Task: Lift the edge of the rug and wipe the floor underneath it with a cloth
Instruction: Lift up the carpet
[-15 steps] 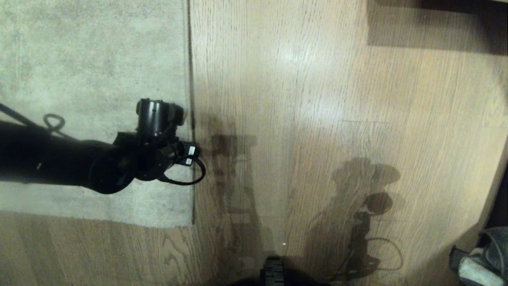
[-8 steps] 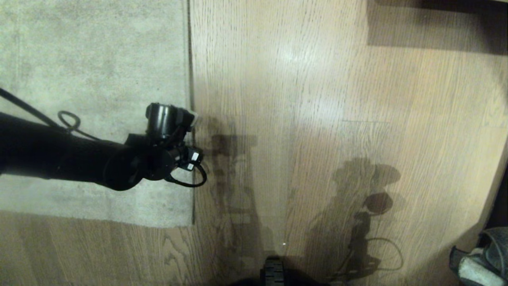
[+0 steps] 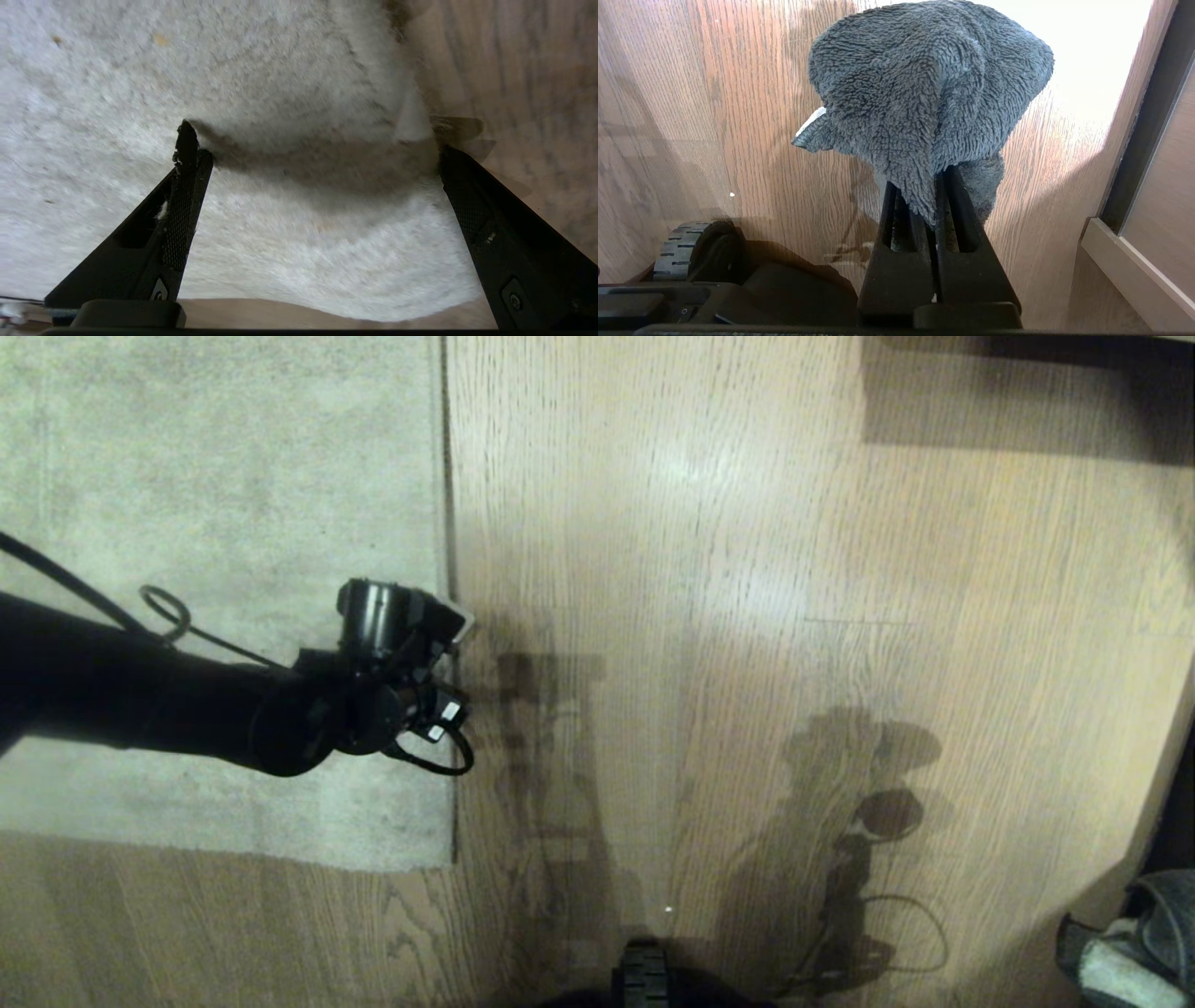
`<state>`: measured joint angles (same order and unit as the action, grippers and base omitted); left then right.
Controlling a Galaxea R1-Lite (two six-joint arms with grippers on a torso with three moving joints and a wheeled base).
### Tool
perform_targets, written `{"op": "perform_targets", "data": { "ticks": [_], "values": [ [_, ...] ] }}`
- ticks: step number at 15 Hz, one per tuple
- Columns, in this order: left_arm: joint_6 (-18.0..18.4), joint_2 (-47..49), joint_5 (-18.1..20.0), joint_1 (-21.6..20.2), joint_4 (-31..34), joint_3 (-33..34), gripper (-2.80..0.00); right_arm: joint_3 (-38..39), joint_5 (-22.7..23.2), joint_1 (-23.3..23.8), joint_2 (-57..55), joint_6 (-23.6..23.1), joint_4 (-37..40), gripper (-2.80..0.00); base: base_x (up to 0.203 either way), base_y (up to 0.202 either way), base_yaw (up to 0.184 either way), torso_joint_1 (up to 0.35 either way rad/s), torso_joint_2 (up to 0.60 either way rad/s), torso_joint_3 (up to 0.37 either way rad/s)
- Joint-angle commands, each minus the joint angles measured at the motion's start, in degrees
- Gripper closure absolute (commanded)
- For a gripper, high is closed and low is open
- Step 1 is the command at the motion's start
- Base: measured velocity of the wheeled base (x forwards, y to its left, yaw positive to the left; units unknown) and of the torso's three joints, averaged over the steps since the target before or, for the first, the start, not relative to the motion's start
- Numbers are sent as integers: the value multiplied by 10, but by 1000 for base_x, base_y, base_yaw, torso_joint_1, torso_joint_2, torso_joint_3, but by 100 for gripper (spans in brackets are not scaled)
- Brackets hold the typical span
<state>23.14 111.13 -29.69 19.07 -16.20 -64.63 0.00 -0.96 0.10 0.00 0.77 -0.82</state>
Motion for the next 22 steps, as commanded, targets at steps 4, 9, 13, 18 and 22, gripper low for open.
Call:
{"op": "perform_targets", "data": {
  "ticks": [4, 9, 13, 18, 22],
  "values": [
    [37, -18, -6, -23, 2, 3, -280, 0, 0, 0, -1, 0, 0, 0, 0, 0, 0, 0, 0, 0],
    [80, -48, -8, -38, 4, 29, -280, 0, 0, 0, 0, 0, -1, 0, 0, 0, 0, 0, 0, 0],
    [104, -87, -10, -55, 4, 66, -280, 0, 0, 0, -1, 0, -1, 0, 0, 0, 0, 0, 0, 0],
    [126, -135, -11, -60, 31, 124, -280, 0, 0, 0, -1, 0, -1, 0, 0, 0, 0, 0, 0, 0],
    [167, -168, -12, -61, 44, 183, -280, 0, 0, 0, -1, 0, -1, 0, 0, 0, 0, 0, 0, 0]
  ]
}}
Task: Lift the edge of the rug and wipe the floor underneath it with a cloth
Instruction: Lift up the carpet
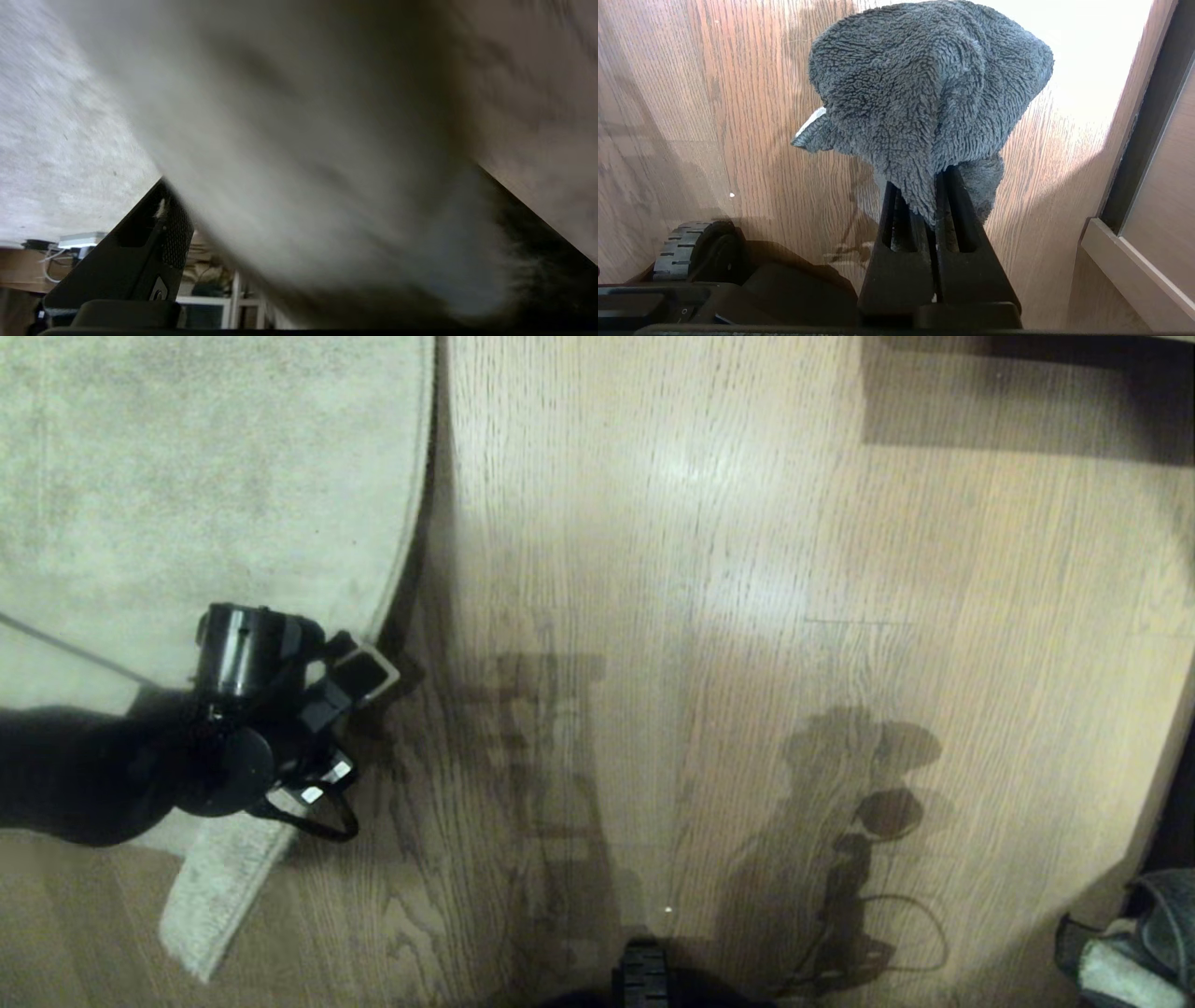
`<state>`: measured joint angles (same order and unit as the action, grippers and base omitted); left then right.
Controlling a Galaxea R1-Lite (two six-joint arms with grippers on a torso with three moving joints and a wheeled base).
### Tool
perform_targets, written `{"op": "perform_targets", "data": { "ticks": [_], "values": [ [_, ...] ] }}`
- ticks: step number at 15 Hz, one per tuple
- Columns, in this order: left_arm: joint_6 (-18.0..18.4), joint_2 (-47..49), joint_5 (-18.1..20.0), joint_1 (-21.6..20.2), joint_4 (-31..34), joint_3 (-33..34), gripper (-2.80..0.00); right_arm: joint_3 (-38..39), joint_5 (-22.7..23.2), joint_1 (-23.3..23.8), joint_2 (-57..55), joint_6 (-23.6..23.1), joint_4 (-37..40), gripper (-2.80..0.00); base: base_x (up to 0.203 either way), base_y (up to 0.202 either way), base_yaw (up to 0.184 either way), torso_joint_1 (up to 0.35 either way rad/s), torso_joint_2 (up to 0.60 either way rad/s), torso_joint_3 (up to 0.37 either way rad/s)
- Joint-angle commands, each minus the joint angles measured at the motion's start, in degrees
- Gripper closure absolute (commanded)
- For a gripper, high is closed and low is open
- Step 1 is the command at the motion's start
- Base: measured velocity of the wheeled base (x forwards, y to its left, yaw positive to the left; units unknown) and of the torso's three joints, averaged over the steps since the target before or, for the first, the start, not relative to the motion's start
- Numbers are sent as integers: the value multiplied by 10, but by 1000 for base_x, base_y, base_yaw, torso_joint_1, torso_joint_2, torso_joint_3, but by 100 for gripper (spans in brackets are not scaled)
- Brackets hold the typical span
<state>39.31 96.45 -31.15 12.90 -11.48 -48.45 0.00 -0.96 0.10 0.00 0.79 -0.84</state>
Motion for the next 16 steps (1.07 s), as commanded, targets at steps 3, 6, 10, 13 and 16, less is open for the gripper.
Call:
{"op": "perform_targets", "data": {
  "ticks": [3, 6, 10, 13, 16],
  "values": [
    [49, -30, 3, 3, -3, 37, -280, 0, 0, 0, -1, 0, 0, 0, 0, 0, 0, 0, 0, 0],
    [47, -49, 0, 6, -3, 59, -280, 0, 0, 0, -1, 0, 0, 0, 0, 0, 0, 0, 0, 0],
    [45, -81, -4, 4, -5, 103, -280, 0, 0, 0, -1, 0, 1, 0, 0, 0, 0, 0, 0, 0],
    [23, -102, -5, 3, -6, 136, -280, 0, 0, 0, -1, 0, 0, 0, 0, 0, 0, 0, 0, 0],
    [2, -118, -7, 0, -6, 173, -280, 0, 0, 0, -1, 0, 0, 0, 0, 0, 0, 0, 0, 0]
  ]
}}
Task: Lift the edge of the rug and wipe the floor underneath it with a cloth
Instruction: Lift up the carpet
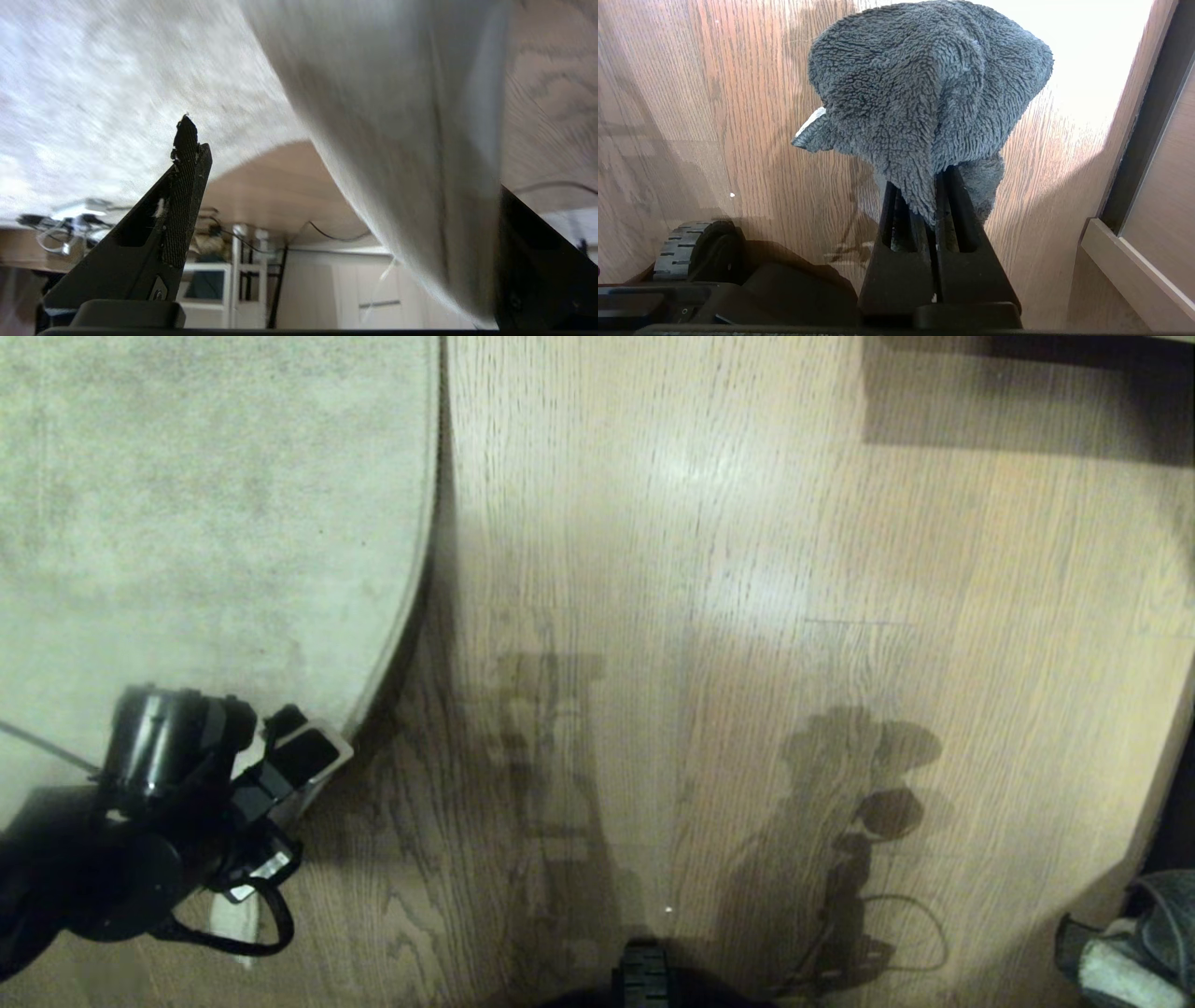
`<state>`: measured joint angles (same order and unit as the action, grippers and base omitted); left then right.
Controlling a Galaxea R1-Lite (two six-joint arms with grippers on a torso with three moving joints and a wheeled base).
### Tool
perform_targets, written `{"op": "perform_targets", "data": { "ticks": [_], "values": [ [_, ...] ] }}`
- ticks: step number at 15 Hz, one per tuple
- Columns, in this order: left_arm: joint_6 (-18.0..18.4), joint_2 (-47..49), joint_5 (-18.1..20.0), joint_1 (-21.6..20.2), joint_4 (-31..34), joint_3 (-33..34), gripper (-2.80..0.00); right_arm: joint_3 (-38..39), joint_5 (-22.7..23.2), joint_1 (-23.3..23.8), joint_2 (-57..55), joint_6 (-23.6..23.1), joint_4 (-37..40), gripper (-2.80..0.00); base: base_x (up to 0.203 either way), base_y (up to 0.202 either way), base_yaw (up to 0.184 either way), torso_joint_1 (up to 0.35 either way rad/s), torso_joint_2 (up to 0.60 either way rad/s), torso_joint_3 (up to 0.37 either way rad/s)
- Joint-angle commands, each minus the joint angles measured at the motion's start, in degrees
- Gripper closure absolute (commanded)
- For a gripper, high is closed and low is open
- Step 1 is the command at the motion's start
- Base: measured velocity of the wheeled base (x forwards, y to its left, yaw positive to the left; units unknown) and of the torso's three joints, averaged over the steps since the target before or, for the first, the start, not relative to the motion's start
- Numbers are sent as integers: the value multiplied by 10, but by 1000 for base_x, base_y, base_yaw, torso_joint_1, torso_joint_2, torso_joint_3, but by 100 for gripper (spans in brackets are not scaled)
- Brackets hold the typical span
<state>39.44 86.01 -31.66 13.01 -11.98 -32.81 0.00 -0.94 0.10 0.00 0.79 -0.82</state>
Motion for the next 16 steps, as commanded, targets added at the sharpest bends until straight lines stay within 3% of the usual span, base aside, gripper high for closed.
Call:
{"op": "perform_targets", "data": {
  "ticks": [1, 3, 5, 8, 13, 16],
  "values": [
    [-1, -15, -2, -1, -2, 27, -280, 0, 0, 0, -1, 0, 0, 0, 0, 0, 0, 0, 0, 0],
    [-1, -27, -4, -5, -2, 52, -280, 0, 0, 0, -1, 0, -1, 0, 0, 0, 0, 0, 0, 0],
    [-1, -51, -30, -19, -3, 80, -280, 0, 0, 0, -1, 0, -1, 0, 0, 0, 0, 0, 0, 0],
    [-2, -72, -52, -58, -19, 110, -280, 0, 0, 0, -1, 0, 0, 0, 0, 0, 0, 0, 0, 0],
    [-69, -59, -53, -73, -61, 155, -280, 0, 0, 0, -1, 0, 0, 0, 0, 0, 0, 0, 0, 0],
    [-73, -51, -51, -73, -62, 156, -280, 0, 0, 0, -1, 0, 0, 0, 0, 0, 0, 0, 0, 0]
  ]
}}
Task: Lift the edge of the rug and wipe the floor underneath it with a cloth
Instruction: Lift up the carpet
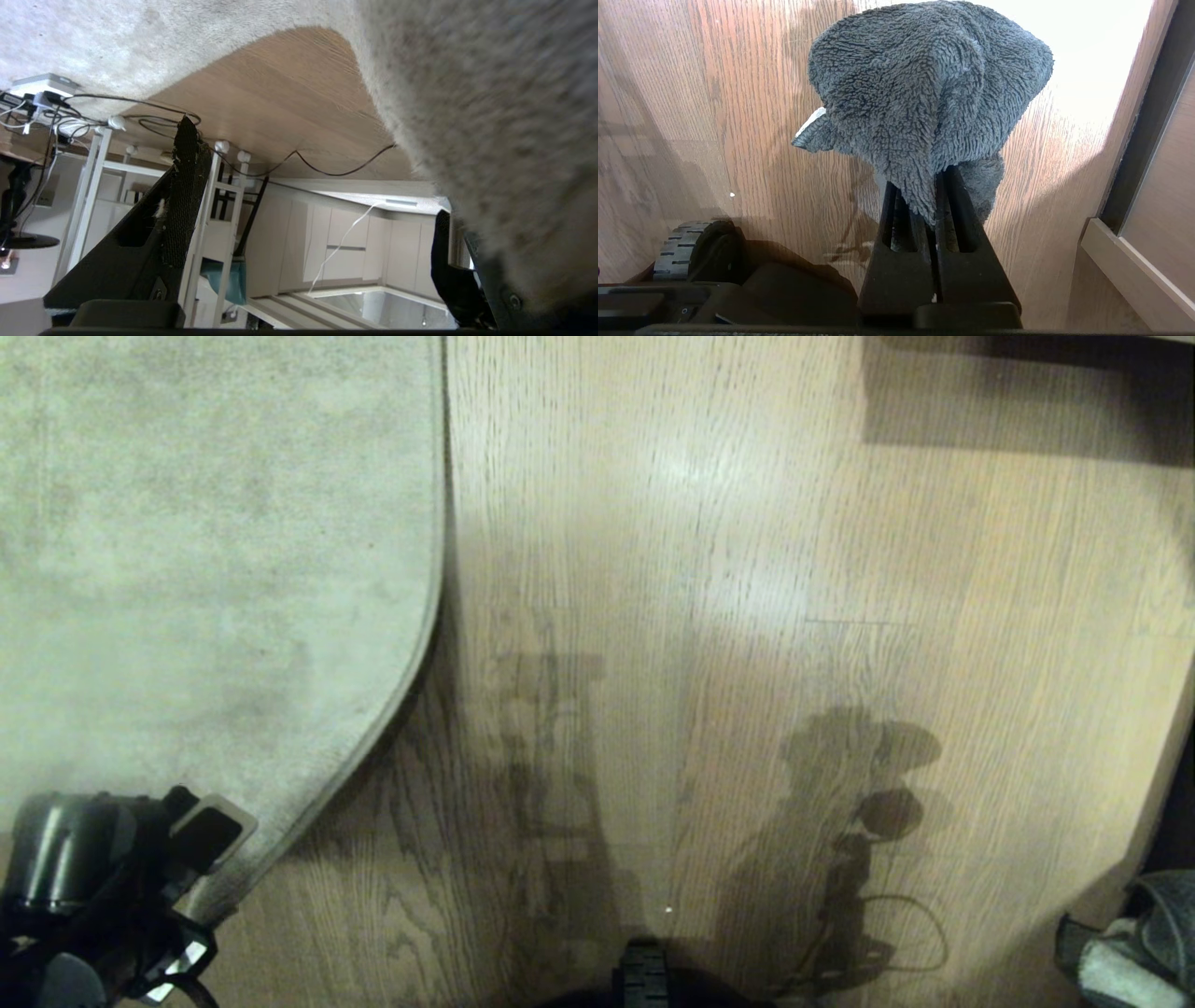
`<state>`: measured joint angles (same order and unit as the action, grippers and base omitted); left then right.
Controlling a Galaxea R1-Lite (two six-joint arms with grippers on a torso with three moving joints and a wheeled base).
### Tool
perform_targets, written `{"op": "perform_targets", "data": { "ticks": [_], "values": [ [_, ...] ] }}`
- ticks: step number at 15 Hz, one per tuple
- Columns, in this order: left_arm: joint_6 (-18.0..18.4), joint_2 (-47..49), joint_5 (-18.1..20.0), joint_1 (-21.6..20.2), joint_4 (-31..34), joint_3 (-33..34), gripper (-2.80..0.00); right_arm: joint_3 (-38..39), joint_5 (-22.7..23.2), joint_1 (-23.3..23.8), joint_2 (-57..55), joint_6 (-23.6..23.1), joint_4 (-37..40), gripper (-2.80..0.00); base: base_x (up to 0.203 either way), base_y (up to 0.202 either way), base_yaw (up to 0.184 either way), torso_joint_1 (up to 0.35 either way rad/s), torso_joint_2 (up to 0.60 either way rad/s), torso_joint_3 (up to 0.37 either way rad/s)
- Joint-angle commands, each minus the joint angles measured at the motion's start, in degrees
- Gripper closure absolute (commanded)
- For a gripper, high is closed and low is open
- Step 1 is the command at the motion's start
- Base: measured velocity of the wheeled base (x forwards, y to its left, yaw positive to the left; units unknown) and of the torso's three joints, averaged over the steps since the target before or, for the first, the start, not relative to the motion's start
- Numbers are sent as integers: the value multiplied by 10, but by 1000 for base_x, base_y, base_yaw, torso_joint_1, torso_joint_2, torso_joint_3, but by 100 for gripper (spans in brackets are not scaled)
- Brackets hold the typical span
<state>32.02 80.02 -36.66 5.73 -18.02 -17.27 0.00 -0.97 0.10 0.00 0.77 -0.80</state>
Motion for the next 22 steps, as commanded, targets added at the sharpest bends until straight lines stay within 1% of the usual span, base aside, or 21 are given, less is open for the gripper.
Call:
{"op": "perform_targets", "data": {
  "ticks": [1, 3, 7, 11, 12, 15, 16, 17, 20, 21, 22],
  "values": [
    [1, 15, 0, 0, -3, -2, -280, 0, 0, 0, -1, 0, -1, 0, 0, 0, 0, 0, 0, 0],
    [2, 32, 3, 1, -16, -4, -280, 0, 0, 0, 0, 0, 0, 0, 0, 0, 0, 0, 0, 0],
    [3, 88, 33, 2, -107, 4, -280, 0, -1, 0, -1, 0, 0, 0, 0, 0, 0, 0, 0, 0],
    [1, 114, 35, 21, -121, -6, -280, 0, 0, 0, -1, 0, -1, 0, 0, 0, 0, 0, 0, 0],
    [-7, 130, 35, 29, -138, -12, -280, 0, 0, 0, 0, 0, -1, 0, 0, 0, 0, 0, 0, 0],
    [-83, 193, 26, 72, -240, -34, -280, 0, 0, 0, -1, 0, 0, 0, 0, 0, 0, 0, 0, 0],
    [-99, 209, 17, 80, -277, -50, -280, 0, 0, 0, -1, 0, 0, 0, 0, 0, 0, 0, 0, 0],
    [-104, 216, 12, 84, -297, -68, -280, 0, 0, 0, -1, 0, -1, 0, 0, 0, 0, 0, 0, 0],
    [-116, 219, 5, 86, -303, -125, -280, 0, 0, 0, 0, 0, -1, 0, 0, 0, 0, 0, 0, 0],
    [-127, 222, 4, 90, -302, -143, -280, 0, 0, 0, -1, 0, -1, 0, 0, 0, 0, 0, 0, 0],
    [-144, 227, -5, 97, -302, -161, -280, 0, 0, 0, -1, 0, -1, 0, 0, 0, 0, 0, 0, 0]
  ]
}}
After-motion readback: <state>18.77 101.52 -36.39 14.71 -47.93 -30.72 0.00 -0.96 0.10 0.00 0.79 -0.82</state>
